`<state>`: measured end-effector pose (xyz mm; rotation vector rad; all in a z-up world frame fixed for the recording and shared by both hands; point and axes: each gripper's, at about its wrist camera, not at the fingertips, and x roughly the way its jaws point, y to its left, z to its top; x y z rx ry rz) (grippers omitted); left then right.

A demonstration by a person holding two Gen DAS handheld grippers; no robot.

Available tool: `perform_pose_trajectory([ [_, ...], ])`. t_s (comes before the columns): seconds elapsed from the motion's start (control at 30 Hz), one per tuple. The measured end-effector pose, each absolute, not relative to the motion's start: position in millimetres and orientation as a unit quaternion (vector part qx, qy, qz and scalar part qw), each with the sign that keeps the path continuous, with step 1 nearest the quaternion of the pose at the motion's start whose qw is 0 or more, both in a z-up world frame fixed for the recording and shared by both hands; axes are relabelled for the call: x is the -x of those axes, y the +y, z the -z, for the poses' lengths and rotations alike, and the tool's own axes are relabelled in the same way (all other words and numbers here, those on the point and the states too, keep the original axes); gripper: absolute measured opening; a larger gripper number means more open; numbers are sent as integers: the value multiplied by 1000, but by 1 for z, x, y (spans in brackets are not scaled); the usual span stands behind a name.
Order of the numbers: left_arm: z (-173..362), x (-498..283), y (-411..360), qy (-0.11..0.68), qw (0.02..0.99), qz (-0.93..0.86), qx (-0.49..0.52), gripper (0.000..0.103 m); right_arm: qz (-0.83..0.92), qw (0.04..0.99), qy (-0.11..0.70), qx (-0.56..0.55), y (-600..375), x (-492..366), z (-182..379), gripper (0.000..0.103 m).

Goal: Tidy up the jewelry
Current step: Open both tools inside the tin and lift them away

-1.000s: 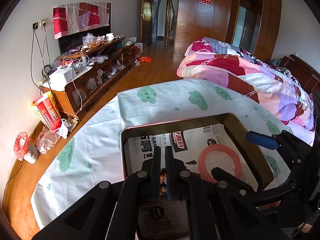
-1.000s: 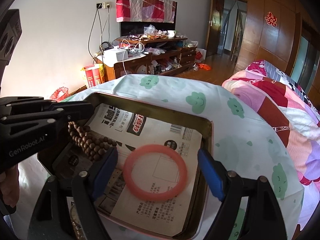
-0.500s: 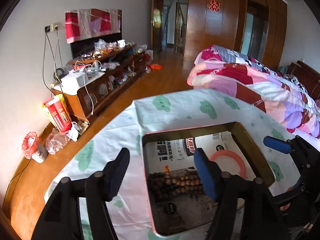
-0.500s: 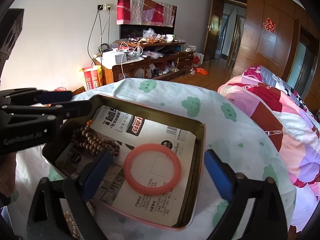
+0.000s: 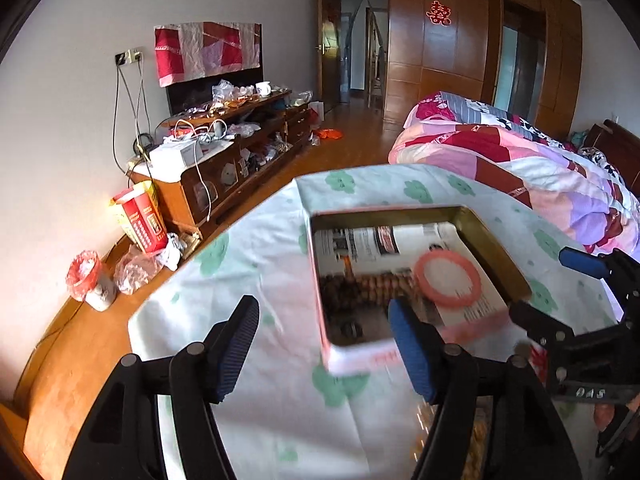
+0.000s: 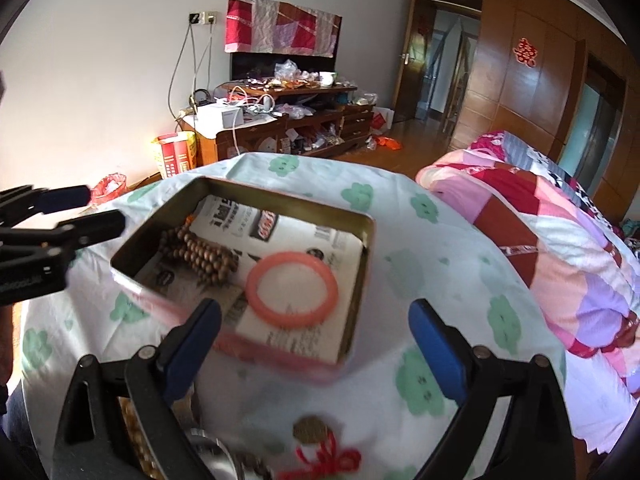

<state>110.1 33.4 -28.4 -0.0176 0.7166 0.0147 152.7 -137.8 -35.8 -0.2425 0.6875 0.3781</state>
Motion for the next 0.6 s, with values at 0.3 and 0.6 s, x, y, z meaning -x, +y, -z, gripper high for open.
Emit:
perform_pose_trajectory([
  [0.3,53,-66,7,396,918,16,-2,68,-155,922,342,99,-168,-105,50,97],
  [0.6,63,-48,-18,410,911,37,-15,68,-134,928,336,94,-178,-72,59,97],
])
